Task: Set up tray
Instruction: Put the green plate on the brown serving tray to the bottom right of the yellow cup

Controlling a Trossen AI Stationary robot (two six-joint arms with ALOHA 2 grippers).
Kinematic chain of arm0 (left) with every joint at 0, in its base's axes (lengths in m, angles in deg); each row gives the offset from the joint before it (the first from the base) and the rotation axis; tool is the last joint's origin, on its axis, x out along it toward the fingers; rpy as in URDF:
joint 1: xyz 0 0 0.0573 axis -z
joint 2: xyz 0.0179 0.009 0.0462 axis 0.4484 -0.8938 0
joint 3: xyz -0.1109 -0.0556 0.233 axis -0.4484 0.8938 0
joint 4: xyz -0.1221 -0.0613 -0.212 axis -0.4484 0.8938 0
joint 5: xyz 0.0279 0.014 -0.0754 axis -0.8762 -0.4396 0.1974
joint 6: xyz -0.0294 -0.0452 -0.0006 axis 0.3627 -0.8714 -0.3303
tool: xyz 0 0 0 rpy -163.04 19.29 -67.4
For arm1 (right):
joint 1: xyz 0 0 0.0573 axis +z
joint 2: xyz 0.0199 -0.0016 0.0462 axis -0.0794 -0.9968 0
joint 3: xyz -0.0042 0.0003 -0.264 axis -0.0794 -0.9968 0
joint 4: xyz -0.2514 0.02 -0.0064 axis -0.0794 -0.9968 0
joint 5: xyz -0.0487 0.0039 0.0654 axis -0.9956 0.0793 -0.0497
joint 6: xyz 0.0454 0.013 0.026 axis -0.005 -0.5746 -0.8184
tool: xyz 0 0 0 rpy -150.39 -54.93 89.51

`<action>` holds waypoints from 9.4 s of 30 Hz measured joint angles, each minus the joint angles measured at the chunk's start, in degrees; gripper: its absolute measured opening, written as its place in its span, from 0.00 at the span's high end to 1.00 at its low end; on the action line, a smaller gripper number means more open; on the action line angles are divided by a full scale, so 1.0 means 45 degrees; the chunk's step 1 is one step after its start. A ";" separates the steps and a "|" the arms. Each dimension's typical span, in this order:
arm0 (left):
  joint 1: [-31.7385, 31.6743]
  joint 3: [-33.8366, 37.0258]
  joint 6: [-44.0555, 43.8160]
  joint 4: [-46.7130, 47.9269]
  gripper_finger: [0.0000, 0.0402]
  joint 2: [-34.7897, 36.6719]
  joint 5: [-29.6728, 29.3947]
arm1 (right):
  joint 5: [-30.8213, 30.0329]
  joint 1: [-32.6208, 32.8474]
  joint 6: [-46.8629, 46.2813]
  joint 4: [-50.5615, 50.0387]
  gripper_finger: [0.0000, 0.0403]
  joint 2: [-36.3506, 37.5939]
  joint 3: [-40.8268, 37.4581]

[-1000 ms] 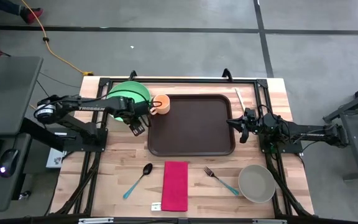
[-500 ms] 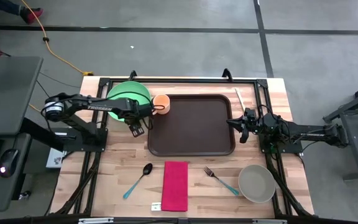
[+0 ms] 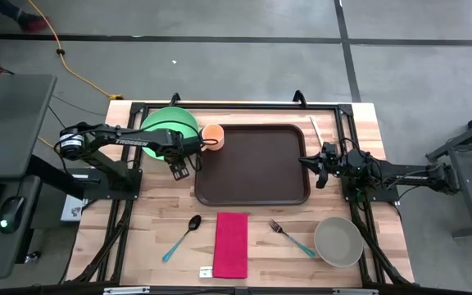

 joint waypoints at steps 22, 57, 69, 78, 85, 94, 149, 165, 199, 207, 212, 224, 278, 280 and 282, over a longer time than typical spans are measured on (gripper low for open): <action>-0.1413 0.0015 0.0287 -0.0533 0.65 -0.0063 0.0684 | 0.0047 0.0002 -0.0001 -0.0005 1.00 -0.0005 0.0000; -0.1389 0.0652 0.0088 -0.0870 0.97 -0.0049 0.0402 | 0.0048 0.0001 -0.0055 0.0024 1.00 -0.0005 0.0000; -0.1394 -0.0543 0.0041 0.0282 0.97 -0.0073 0.0372 | 0.0050 -0.0001 -0.0055 0.0039 1.00 0.0000 0.0000; -0.1389 -0.1299 0.0040 0.1558 0.97 -0.0072 0.0070 | 0.0049 0.0000 -0.0055 0.0039 1.00 0.0000 -0.0001; -0.1389 -0.2385 0.0115 0.2701 0.97 -0.0068 -0.0480 | 0.0046 -0.0001 -0.0055 0.0039 1.00 0.0000 0.0000; -0.1389 -0.4576 0.0490 0.4940 0.97 -0.0058 -0.1383 | 0.0050 0.0002 -0.0050 0.0042 1.00 -0.0002 -0.0003; 0.3266 -1.5481 0.2634 0.8408 0.97 -0.3378 -0.3403 | -0.0966 -0.0001 -0.3007 0.1767 1.00 0.0000 0.0024; 0.4093 -1.7099 0.5107 0.7133 0.97 -0.4642 -0.4012 | -0.2006 -0.0001 -0.2599 0.6131 1.00 0.0000 0.0238; 0.5328 -1.7078 0.7602 0.4844 0.97 -0.5819 -0.4718 | -0.2797 -0.0041 0.1116 -0.4965 1.00 -0.7160 1.3252; 0.5569 -1.7056 0.7913 0.5242 0.97 -0.6225 -0.5073 | -0.2514 -0.1192 0.0753 -0.8520 0.97 -0.9119 1.6891; 0.5649 -1.7068 0.8302 0.5203 0.97 -0.6586 -0.5295 | -0.1465 -0.2120 0.0533 -1.0560 0.88 -1.0176 1.8550; 0.5649 -1.7063 0.8685 0.5004 0.97 -0.6839 -0.5797 | 0.0356 -0.4276 0.0612 -1.3010 0.76 -1.1929 1.9506; 0.5605 -1.7058 1.0806 0.3329 0.97 -0.7329 -0.6162 | 0.1405 -0.5679 0.1693 -1.4570 0.88 -1.3444 1.9482; 0.5609 -1.7058 1.0798 0.3396 0.97 -0.7329 -0.6141 | 0.1254 -0.5675 0.1767 -1.4621 0.88 -1.3437 1.9482; 0.5605 -1.7058 1.0798 0.3518 0.97 -0.7329 -0.6086 | 0.0998 -0.5676 0.1774 -1.4629 0.90 -1.3418 1.9482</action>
